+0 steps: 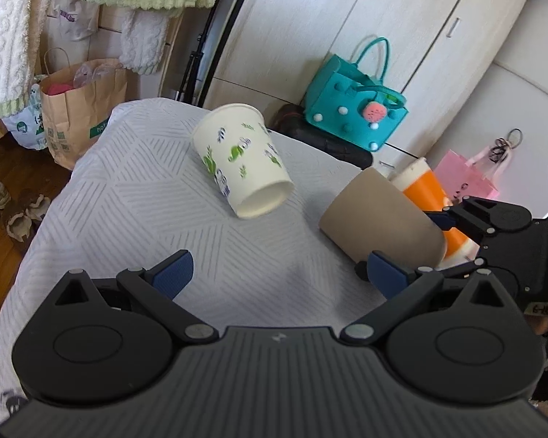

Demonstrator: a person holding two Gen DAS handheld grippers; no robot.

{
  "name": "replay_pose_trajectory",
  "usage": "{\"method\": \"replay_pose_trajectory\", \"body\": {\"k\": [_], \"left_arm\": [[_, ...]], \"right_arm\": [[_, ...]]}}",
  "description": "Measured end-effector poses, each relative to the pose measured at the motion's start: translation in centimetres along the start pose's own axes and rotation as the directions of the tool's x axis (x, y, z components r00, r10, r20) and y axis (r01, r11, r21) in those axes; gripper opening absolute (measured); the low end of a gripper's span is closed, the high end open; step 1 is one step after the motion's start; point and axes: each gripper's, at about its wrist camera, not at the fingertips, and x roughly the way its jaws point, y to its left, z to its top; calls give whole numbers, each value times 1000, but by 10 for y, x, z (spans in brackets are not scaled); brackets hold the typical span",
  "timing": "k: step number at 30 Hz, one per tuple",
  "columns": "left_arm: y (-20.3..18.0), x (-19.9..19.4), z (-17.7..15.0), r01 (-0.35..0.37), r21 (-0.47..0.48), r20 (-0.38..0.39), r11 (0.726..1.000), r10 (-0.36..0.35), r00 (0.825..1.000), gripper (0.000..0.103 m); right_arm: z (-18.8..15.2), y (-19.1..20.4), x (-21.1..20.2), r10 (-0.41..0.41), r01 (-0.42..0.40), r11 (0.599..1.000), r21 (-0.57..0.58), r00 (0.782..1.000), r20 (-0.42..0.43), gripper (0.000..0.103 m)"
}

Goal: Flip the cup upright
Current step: 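Close the right gripper on the beige tumbler's base end, then rotate the right gripper to tip the beige tumbler upright, opening up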

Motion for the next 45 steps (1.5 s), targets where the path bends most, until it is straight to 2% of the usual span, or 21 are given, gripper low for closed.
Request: {"method": "replay_pose_trajectory", "body": {"k": [9,15,25,30,35,39,45], "left_arm": [[-12,-38,-24,55,34,-5,998,-55,998,103],[-28,-46,-42,41,107,-35,993,-37,999,103],[-63,-49,-61,72,161,-87,984,-58,994,103],[-81,-49,-59,58,187,-74,981,-45,996,103],[-86,-38,-57,96,133,-107,986,-81,991,103],[-86,-23,-59,122,49,-141,991,-114,983,103],[-89,2,-61,159,-25,-214,987,-161,964,103]], "right_arm": [[-31,21,-46,-37,37,997,63,999,-8,81],[-55,35,-72,-54,51,994,97,998,23,81],[-89,36,-85,-35,26,986,167,998,47,81],[-98,31,-85,-7,-7,978,210,998,65,81],[-105,23,-86,33,-55,973,225,994,101,82],[-104,10,-96,107,-140,960,241,984,145,82],[-97,1,-94,174,-194,959,208,979,108,85]]}}
